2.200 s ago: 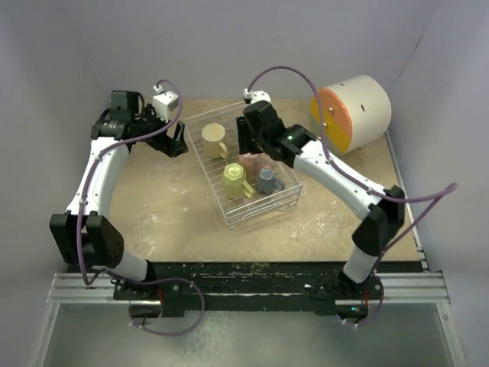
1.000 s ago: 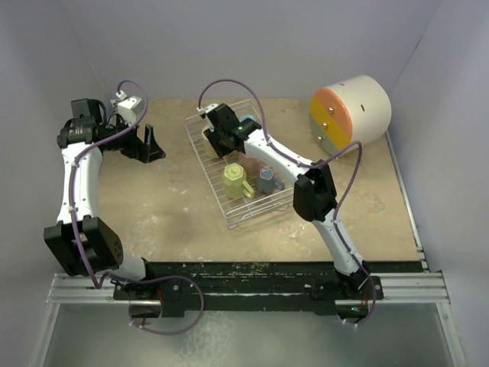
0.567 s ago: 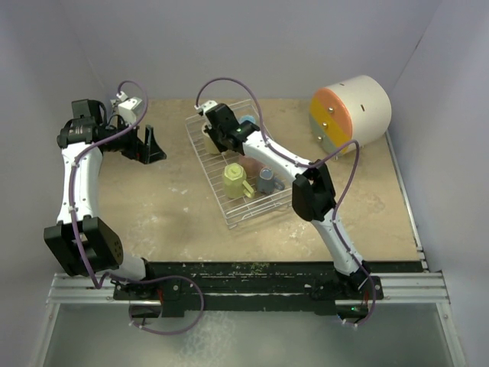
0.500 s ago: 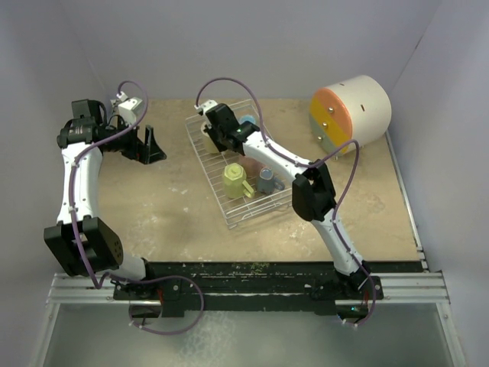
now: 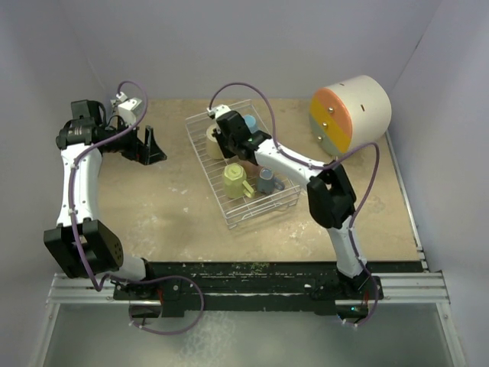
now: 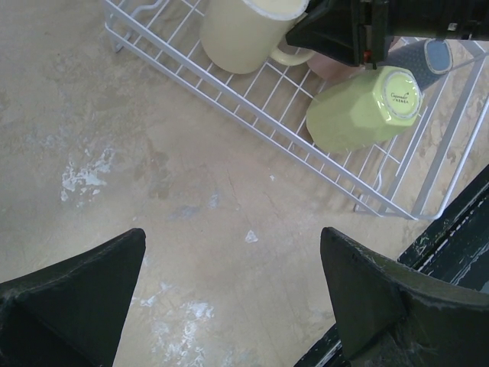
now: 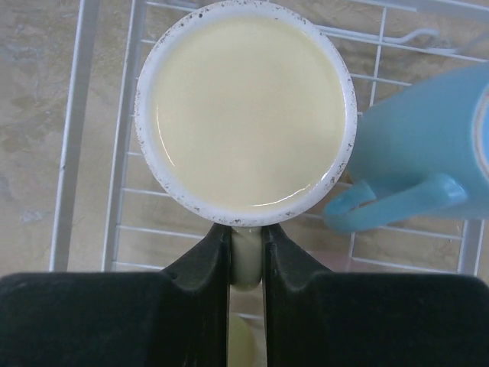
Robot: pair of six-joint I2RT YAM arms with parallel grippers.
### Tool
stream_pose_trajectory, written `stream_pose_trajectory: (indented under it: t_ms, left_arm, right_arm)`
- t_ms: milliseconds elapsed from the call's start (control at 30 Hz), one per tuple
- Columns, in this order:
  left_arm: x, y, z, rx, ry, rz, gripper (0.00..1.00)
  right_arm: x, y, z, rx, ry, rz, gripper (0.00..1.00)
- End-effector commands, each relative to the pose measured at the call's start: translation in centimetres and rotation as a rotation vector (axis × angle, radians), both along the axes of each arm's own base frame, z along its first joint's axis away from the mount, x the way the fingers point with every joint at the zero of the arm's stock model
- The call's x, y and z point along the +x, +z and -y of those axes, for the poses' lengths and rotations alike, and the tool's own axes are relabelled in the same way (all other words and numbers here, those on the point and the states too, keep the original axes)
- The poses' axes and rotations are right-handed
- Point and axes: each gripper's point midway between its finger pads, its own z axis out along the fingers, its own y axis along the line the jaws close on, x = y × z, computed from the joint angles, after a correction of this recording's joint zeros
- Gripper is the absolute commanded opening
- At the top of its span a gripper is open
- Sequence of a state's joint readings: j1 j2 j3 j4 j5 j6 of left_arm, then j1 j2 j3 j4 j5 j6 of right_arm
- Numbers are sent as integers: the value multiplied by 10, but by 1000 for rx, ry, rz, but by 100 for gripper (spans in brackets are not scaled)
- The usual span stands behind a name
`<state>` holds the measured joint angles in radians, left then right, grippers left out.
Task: Unload the cups from the dish rack
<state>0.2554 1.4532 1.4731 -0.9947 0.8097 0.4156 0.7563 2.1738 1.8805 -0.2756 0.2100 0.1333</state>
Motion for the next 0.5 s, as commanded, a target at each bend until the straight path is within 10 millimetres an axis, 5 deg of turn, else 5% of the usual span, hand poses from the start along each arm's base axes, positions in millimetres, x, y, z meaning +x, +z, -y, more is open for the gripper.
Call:
stream_pose_trajectory:
  t_ms: [0, 267, 467]
  left_arm:
    - [-7, 13, 4, -11, -38, 65, 100]
    - [-6, 13, 7, -29, -33, 70, 100]
    - [-3, 37, 19, -138, -40, 92, 99]
  right_arm:
    - [13, 118, -13, 298, -47, 208, 0]
    - [13, 173, -1, 487, -62, 224, 0]
    - [-8, 204, -7, 649, -12, 185, 0]
